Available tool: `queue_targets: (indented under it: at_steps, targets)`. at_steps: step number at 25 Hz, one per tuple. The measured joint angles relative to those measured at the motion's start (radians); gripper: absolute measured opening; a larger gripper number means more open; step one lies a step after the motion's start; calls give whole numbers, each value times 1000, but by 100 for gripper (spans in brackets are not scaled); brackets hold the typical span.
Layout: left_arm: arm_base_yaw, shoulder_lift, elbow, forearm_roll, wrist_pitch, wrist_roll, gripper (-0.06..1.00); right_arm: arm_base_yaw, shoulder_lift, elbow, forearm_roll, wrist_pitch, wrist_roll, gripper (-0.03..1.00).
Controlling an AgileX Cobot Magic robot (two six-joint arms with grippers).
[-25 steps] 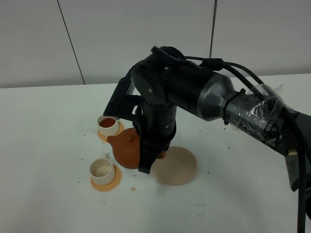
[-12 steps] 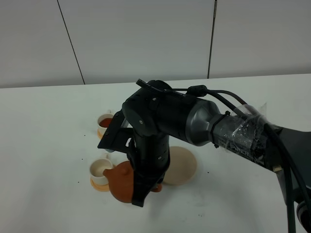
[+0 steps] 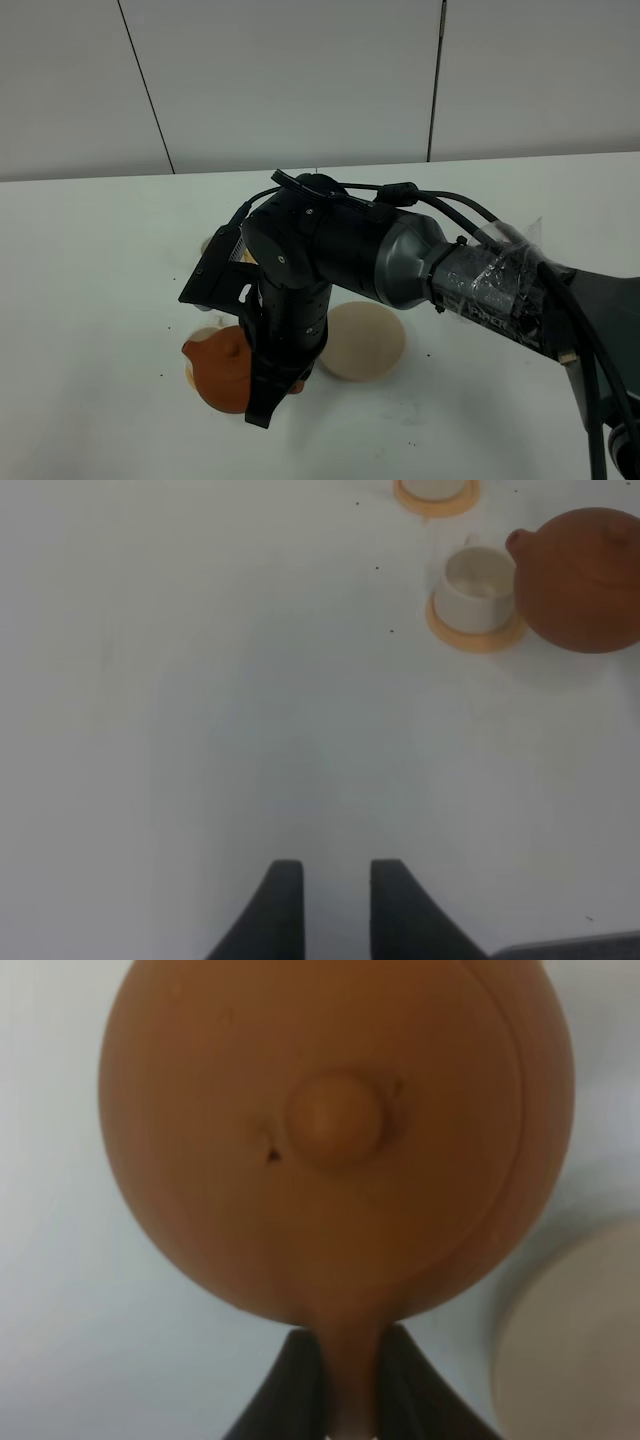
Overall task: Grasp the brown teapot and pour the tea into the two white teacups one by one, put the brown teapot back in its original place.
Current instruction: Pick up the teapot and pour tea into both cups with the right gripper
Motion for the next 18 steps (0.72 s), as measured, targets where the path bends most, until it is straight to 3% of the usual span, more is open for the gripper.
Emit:
queue_targets:
  at_steps: [8, 18]
  targets:
    - [0, 0, 0, 0, 0, 0, 23, 0, 0, 1, -9, 18, 5, 10]
    - [0, 0, 0, 0, 0, 0, 23, 0, 0, 1, -185, 11, 20, 10]
